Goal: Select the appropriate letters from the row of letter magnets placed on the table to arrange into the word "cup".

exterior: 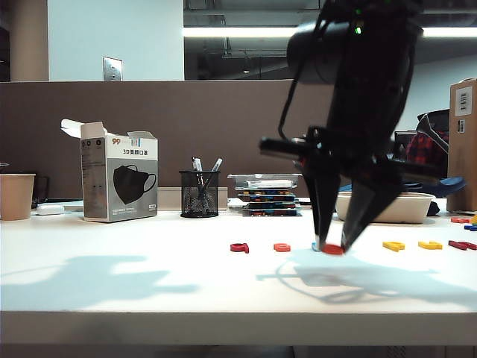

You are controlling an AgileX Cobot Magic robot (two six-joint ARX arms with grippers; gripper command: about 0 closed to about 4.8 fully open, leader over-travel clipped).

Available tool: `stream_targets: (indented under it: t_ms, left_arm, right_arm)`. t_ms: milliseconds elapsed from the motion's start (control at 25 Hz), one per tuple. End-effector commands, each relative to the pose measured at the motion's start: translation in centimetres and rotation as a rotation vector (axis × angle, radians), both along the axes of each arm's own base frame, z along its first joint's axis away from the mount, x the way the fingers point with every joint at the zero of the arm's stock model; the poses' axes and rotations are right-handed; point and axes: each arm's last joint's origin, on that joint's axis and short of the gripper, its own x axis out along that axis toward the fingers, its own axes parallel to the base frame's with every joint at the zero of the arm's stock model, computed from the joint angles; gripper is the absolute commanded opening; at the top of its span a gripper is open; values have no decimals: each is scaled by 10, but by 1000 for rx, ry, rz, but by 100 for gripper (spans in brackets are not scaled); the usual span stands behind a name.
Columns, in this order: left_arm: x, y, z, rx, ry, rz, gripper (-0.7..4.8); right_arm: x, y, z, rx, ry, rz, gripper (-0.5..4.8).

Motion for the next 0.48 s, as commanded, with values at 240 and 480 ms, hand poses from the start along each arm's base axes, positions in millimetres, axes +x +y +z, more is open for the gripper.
stream_targets:
  t_ms: [240, 480]
  left_arm:
    - [-1, 1, 2, -5, -13, -1, -5]
    - [-1, 1, 2, -6, -13, -1, -5]
  right_arm:
    - [-1, 0, -19, -25, 32, 4, 94]
    - [-1, 0, -19, -23, 35, 4, 94]
